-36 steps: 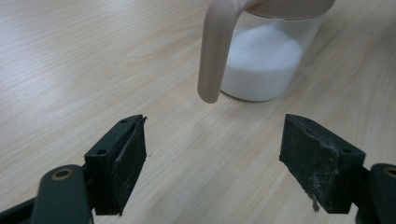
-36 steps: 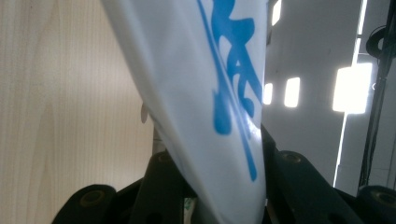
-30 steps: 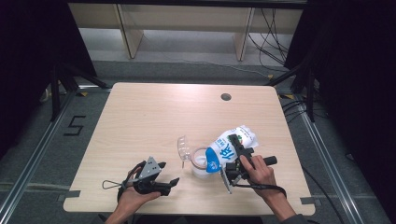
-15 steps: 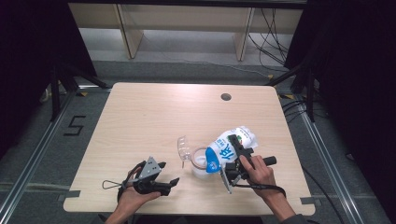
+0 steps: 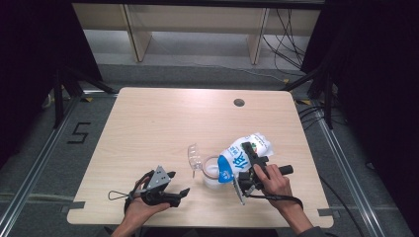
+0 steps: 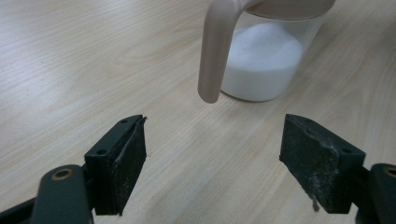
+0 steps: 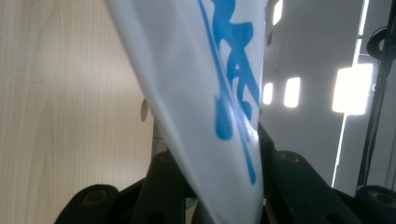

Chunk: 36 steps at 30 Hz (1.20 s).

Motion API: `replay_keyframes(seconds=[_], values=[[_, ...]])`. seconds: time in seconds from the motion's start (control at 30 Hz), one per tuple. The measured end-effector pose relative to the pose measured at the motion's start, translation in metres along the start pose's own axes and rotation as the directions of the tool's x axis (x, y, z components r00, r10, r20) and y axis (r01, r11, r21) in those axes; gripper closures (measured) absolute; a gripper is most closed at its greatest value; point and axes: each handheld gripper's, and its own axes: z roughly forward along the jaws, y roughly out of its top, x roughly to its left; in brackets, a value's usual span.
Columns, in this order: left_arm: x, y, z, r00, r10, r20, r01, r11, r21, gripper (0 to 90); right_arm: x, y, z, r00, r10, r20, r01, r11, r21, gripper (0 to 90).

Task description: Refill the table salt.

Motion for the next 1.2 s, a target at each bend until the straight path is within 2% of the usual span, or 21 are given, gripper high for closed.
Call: replay_keyframes(seconds=[0.03,0.13,0.17,0.23,0.33,0.37,0.4,0.47,0.5,0.53,0.6,0.63,0.67,0.73,0.83,0.87,0.9,1.0,1.03,1.17,1.2], values=[[-0.0013,-0.0005,0.0001,0.9998,-0.021,-0.001,0.021,0.9998,0.000,22.1,0.0005,-0.0003,0.0001,1.0000,-0.003,-0.003,0.003,1.0000,-0.002,74.6],[0.0001,-0.0001,-0.0001,1.0000,0.000,0.000,0.000,1.0000,-0.001,22.1,-0.0018,0.0002,0.0007,0.9995,-0.032,-0.005,0.032,0.9995,-0.005,75.2],[0.0000,-0.0001,0.0000,1.0000,-0.002,0.000,0.002,1.0000,-0.001,22.1,0.0007,-0.0006,0.0003,1.0000,-0.001,-0.004,0.001,1.0000,-0.003,75.4],[-0.0001,-0.0001,0.0000,1.0000,0.000,0.000,0.000,1.0000,0.000,22.1,-0.0002,0.0001,-0.0009,0.9999,0.004,-0.016,-0.004,0.9999,0.016,75.8],[-0.0011,-0.0005,0.0000,0.9998,-0.020,-0.004,0.020,0.9998,0.003,22.1,0.0007,-0.0001,0.0001,0.9998,0.014,-0.014,-0.014,0.9999,0.001,77.6],[0.0006,0.0001,-0.0002,1.0000,0.008,-0.002,-0.008,1.0000,0.004,22.1,0.0010,-0.0001,0.0000,0.9997,0.019,-0.017,-0.019,0.9998,0.001,78.8],[0.0005,0.0000,-0.0002,1.0000,0.007,-0.003,-0.007,1.0000,0.003,22.1,0.0006,-0.0001,-0.0004,0.9997,0.004,-0.025,-0.004,1.0000,0.000,80.6],[0.0002,-0.0002,0.0001,1.0000,0.005,-0.005,-0.005,1.0000,0.001,22.1,0.0017,0.0007,0.0007,0.9995,0.016,-0.029,-0.016,0.9997,-0.019,84.4],[-0.0014,-0.0008,0.0004,0.9997,-0.023,-0.006,0.023,0.9997,0.001,22.1,-0.0016,0.0008,-0.0004,0.9992,-0.027,-0.030,0.027,0.9996,-0.008,84.6],[-0.0012,-0.0009,0.0005,0.9998,-0.020,-0.008,0.020,0.9998,0.003,22.1,0.0009,0.0008,0.0003,0.9989,0.025,-0.040,-0.025,0.9996,-0.014,84.7],[-0.0010,-0.0007,0.0002,0.9998,-0.018,-0.005,0.018,0.9998,0.009,22.1,-0.0003,0.0001,0.0007,0.9987,0.016,-0.048,-0.017,0.9998,-0.012,84.6],[-0.0017,-0.0008,0.0009,0.9997,-0.023,0.002,0.023,0.9997,0.000,22.3,0.0015,-0.0015,0.0024,0.9976,0.018,-0.067,-0.020,0.9992,-0.036,86.1],[-0.0017,-0.0008,0.0009,0.9997,-0.023,0.002,0.023,0.9997,0.000,22.3,0.0022,0.0000,0.0019,0.9973,-0.005,-0.073,0.003,0.9994,-0.035,86.3],[0.0006,-0.0001,0.0002,1.0000,0.009,-0.002,-0.009,0.9999,0.008,22.3,0.0045,0.0024,0.0021,0.9965,-0.002,-0.084,-0.002,0.9990,-0.045,86.5],[-0.0001,0.0000,-0.0007,1.0000,0.003,-0.006,-0.003,0.9999,0.012,22.2,0.0062,0.0022,0.0021,0.9955,0.021,-0.092,-0.025,0.9987,-0.044,86.5],[-0.0010,-0.0006,0.0001,0.9998,-0.018,-0.003,0.018,0.9998,0.001,22.2,0.0046,0.0022,0.0022,0.9943,0.042,-0.098,-0.047,0.9978,-0.048,86.5],[0.0000,0.0000,-0.0006,1.0000,-0.001,-0.005,0.001,1.0000,0.009,22.3,0.0031,0.0026,0.0021,0.9944,0.035,-0.099,-0.041,0.9978,-0.052,86.5],[-0.0002,-0.0001,-0.0003,1.0000,-0.002,0.001,0.002,1.0000,0.004,22.2,-0.0001,0.0020,0.0022,0.9892,0.086,-0.119,-0.093,0.9940,-0.057,86.5],[-0.0002,-0.0001,-0.0003,1.0000,-0.002,0.001,0.002,1.0000,0.004,22.2,-0.0001,0.0020,0.0022,0.9892,0.086,-0.119,-0.093,0.9940,-0.057,86.5],[-0.0006,-0.0001,-0.0010,0.9999,-0.010,-0.008,0.010,0.9999,0.008,22.2,-0.0026,-0.0042,0.0052,0.9739,0.159,-0.162,-0.170,0.9841,-0.053,86.5],[-0.0003,0.0000,-0.0012,1.0000,-0.006,-0.008,0.006,0.9999,0.011,22.2,-0.0023,-0.0059,0.0044,0.9655,0.205,-0.160,-0.212,0.9767,-0.030,86.5]])
